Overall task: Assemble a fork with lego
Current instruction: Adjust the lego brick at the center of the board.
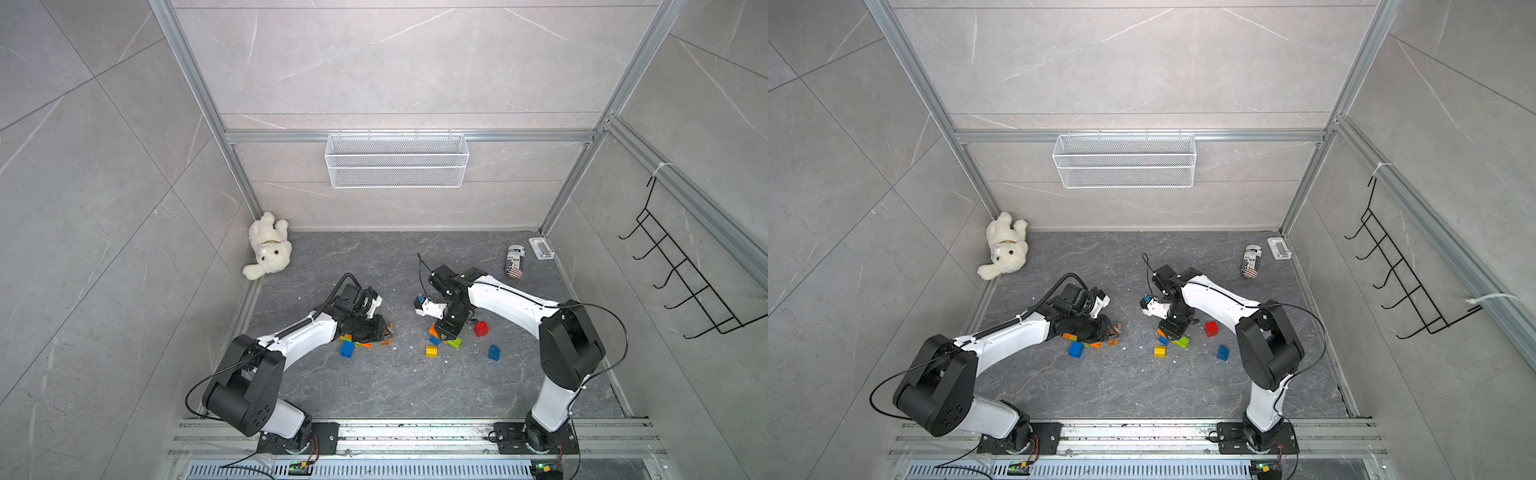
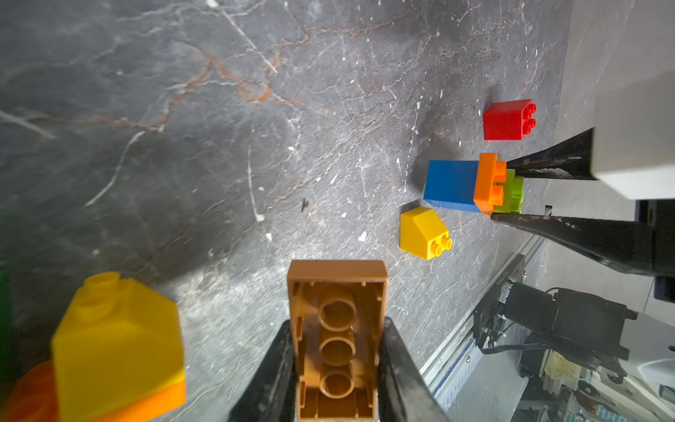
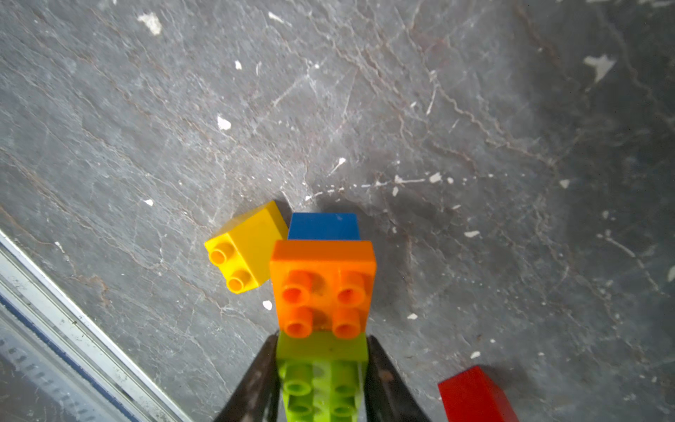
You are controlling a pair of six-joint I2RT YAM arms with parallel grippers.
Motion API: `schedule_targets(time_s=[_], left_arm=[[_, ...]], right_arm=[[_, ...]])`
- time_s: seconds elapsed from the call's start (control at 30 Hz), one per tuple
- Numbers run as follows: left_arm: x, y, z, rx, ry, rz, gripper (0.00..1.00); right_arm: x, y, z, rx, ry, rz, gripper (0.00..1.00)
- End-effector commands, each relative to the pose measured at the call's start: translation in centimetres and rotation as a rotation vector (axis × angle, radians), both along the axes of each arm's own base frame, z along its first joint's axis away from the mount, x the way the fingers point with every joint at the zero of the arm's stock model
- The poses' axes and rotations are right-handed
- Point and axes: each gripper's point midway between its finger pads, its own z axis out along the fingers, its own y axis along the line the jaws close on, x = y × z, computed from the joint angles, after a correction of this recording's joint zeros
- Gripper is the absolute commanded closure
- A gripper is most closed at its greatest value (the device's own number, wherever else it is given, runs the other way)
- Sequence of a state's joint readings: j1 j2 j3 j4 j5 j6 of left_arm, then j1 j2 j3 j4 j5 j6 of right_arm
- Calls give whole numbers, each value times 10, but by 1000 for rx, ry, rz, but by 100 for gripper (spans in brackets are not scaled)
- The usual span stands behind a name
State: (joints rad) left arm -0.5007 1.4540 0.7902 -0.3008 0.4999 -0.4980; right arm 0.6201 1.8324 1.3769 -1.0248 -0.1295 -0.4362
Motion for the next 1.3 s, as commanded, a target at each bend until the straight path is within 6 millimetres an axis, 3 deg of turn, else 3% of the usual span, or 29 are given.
schedule_targets(time_s=[0.0,0.13,0.47,0.9,1.07,1.17,1.27], left_arm=[[3,5,10,-21,-36,25,84],[0,9,10,-18,-37,34,84],[-1,11,9,-16,-33,51,84],[0,8,11,-27,-25,47,84],[0,5,17,-48,-26,38,84],[1,1,23,-78,-29,40,84],[3,-16,36,-215,-17,45,84]], right_arm=[[-14,-8,-7,-103,79,-8,62],[-16,-10,-14,-188,98,12,62],[-4,4,-12,-202,45,45,60],[1,24,5,-91,16,57,45],[3,31,23,-1,-13,24,47],[8,35,43,80,-56,-13,39],[12,37,65,157,-86,-54,38]])
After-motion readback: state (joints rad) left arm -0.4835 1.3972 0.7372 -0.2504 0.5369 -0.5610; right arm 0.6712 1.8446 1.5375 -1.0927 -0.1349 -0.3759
